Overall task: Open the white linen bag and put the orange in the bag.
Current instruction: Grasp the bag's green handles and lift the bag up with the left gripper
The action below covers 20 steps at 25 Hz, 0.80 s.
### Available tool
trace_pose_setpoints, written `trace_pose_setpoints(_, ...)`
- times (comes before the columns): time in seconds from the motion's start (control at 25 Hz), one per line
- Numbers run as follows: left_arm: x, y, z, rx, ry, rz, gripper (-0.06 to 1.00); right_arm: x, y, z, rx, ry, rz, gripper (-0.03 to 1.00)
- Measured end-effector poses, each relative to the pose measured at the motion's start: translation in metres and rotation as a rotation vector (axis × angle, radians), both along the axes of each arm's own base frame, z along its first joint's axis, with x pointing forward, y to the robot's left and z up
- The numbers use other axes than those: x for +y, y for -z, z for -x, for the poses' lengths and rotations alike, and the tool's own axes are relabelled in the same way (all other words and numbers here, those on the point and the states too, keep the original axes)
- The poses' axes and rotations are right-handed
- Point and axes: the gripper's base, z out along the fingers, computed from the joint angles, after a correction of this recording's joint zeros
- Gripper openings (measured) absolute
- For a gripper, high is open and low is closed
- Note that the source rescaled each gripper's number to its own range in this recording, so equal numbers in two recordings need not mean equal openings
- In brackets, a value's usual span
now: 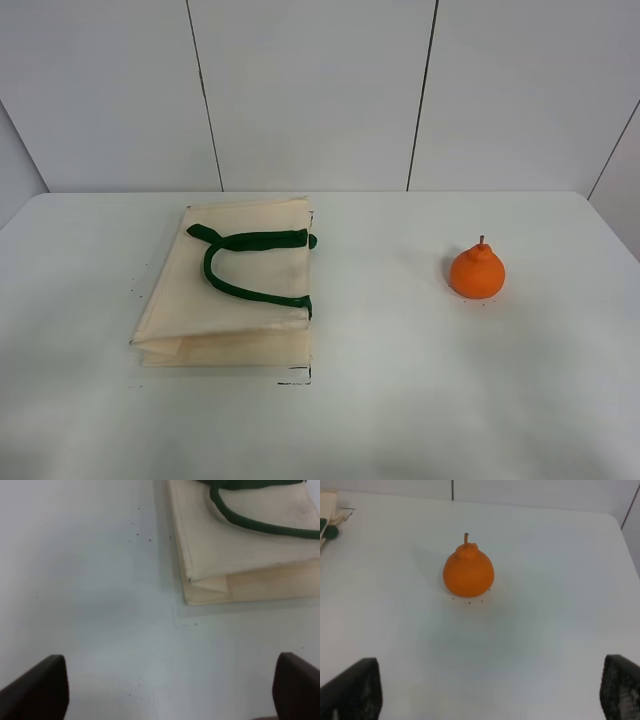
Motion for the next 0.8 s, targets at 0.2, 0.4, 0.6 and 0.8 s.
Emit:
trace_pose_setpoints(0.2, 0.0, 0.0, 0.0, 0.0, 0.0, 0.0, 1.0, 0.0, 0.0, 0.0, 0.0, 0.0, 0.0, 1.0)
trace_pose_setpoints(0.4, 0.0, -0.001, 0.0, -0.011, 0.0, 0.0, 1.0, 0.0, 0.0, 0.0, 0.0, 0.0, 0.0, 1.0)
trace_pose_setpoints(0.6, 0.0, -0.016, -0.013, 0.047, 0.0, 0.0, 1.0, 0.0, 0.0, 0.0, 0.0, 0.0, 0.0, 1.0)
trace_pose_setpoints(0.8, -0.001, -0.043, -0.057, 0.182, -0.004, 0.003, 1.0, 0.0, 0.0, 0.0, 0.0, 0.0, 0.0, 1.0)
